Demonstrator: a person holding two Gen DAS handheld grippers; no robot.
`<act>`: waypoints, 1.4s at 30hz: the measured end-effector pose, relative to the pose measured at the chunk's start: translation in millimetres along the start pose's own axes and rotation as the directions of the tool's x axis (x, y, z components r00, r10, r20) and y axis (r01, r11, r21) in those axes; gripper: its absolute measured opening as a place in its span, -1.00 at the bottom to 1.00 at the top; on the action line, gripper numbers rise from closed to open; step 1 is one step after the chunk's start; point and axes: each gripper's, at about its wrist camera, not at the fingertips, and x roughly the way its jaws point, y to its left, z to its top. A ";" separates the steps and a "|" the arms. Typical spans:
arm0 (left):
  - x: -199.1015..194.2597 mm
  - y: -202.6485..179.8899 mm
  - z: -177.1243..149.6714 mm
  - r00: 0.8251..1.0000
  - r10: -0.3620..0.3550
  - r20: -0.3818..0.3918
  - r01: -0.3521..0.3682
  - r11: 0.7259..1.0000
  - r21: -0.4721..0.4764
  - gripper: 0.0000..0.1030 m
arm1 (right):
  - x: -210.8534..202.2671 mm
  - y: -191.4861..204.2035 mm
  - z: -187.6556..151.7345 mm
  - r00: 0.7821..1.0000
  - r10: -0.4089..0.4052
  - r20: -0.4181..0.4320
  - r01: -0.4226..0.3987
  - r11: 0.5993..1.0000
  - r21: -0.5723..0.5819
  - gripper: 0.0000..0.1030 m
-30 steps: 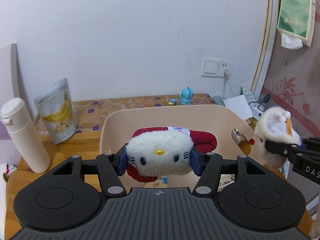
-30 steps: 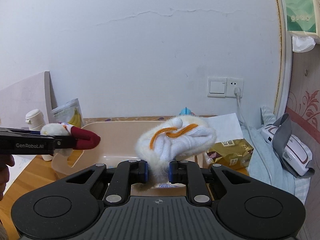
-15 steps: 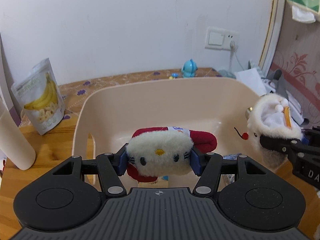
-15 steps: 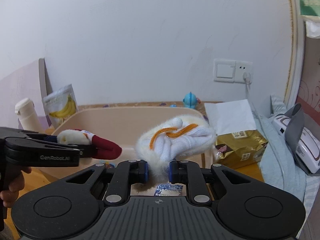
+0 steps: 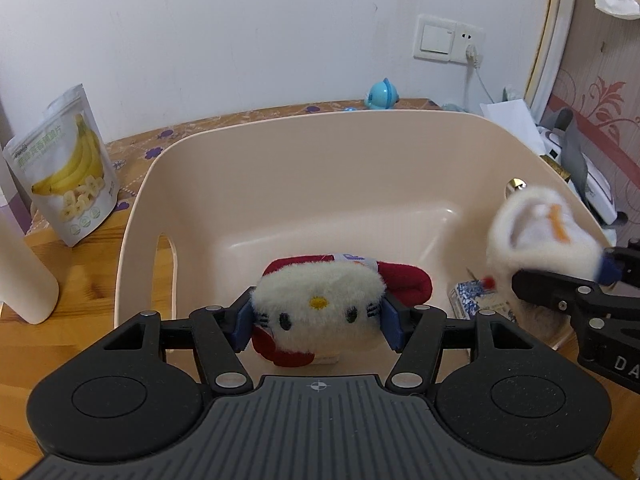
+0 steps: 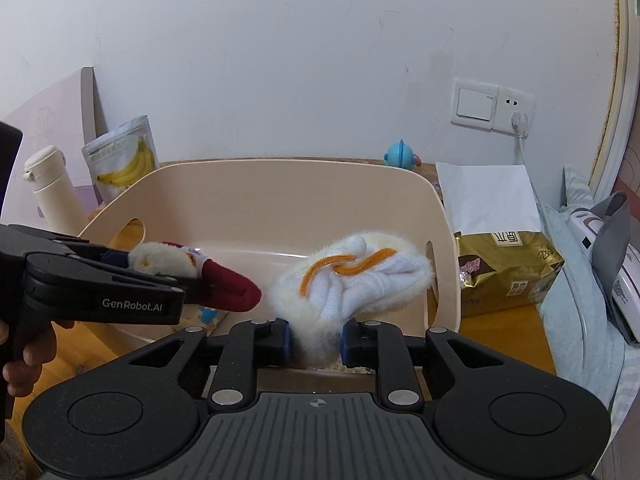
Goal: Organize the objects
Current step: 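Carry both plushes into the beige bin and release them, then grasp the black cube with the left tool while the right tool grasps the green scrunchie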
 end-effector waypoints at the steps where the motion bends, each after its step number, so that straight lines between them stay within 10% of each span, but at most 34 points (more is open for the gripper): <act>1: -0.4 -0.1 -0.3 1.000 0.000 -0.001 0.000 1.000 0.001 0.25 | -0.4 -0.2 0.0 1.000 -0.003 0.003 0.003 1.000 0.002 -0.21; 15: -41.2 0.8 -1.7 0.996 0.005 0.093 -0.002 1.000 -0.031 0.65 | -33.1 -2.5 0.5 0.996 -0.001 0.088 -0.002 0.999 0.036 0.85; 42: -114.1 1.7 -56.5 0.990 0.005 0.143 -0.006 1.000 0.002 0.72 | -106.2 4.9 -38.3 0.988 -0.053 0.144 0.047 0.998 0.042 1.00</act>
